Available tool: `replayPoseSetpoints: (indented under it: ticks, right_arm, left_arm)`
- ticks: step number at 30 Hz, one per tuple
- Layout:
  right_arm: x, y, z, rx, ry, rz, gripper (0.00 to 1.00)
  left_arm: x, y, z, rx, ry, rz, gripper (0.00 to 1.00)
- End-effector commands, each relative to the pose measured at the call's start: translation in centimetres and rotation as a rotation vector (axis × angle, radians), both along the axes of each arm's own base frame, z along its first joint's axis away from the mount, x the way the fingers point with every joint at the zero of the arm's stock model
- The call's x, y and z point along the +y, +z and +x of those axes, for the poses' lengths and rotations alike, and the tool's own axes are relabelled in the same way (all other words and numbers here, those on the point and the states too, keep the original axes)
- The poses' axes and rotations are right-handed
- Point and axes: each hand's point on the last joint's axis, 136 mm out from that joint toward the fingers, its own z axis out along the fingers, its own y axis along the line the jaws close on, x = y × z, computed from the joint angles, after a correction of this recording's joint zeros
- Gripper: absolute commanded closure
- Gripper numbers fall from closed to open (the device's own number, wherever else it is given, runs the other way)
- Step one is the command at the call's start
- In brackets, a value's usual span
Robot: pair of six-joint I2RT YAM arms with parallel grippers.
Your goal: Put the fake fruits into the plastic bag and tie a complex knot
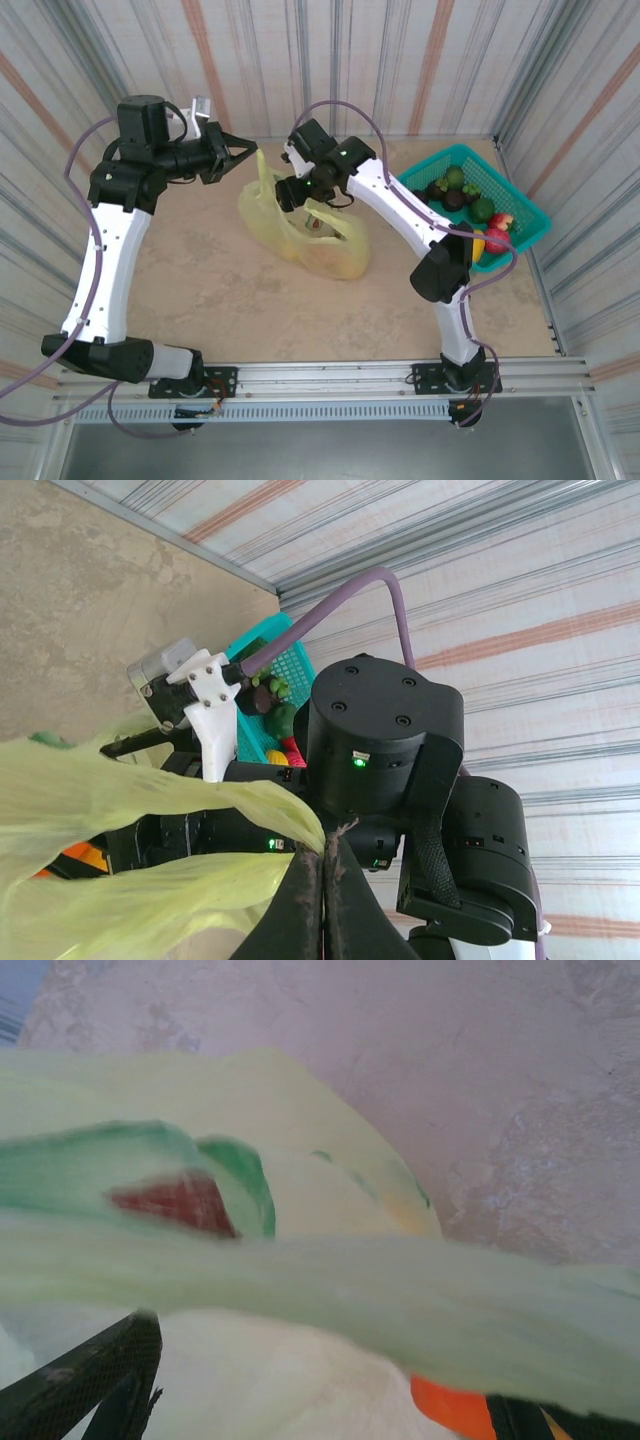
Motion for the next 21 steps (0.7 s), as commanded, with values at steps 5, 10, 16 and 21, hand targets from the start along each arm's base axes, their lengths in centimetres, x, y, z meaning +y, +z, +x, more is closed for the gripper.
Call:
replayPoseSetpoints:
  ticks: [5, 10, 16, 21]
  right_arm:
    - [-2.0, 3.5, -0.4, -0.006, 0.003, 0.086, 0.24]
    - [-1.5, 8.1, -1.1, -0.038, 0.045, 0.265, 0.30]
    - [-1.7, 12.8, -1.5, -0.050, 0.043, 0.478, 0.35]
    - [-3.8, 14.8, -0.3, -0.059, -0.023, 0.579, 0.36]
  left_arm:
    - [-0.2, 0.5, 0.2, -0.015, -0.017, -0.015, 1.00]
    - [-0.4, 0.1, 0.4, 0.000, -0.018, -0.013, 1.00]
    - [-0.3, -0.3, 0.6, 0.006, -0.008, -0.001, 1.00]
    - [-0.2, -0.5, 0.5, 0.018, -0.005, -0.002, 1.00]
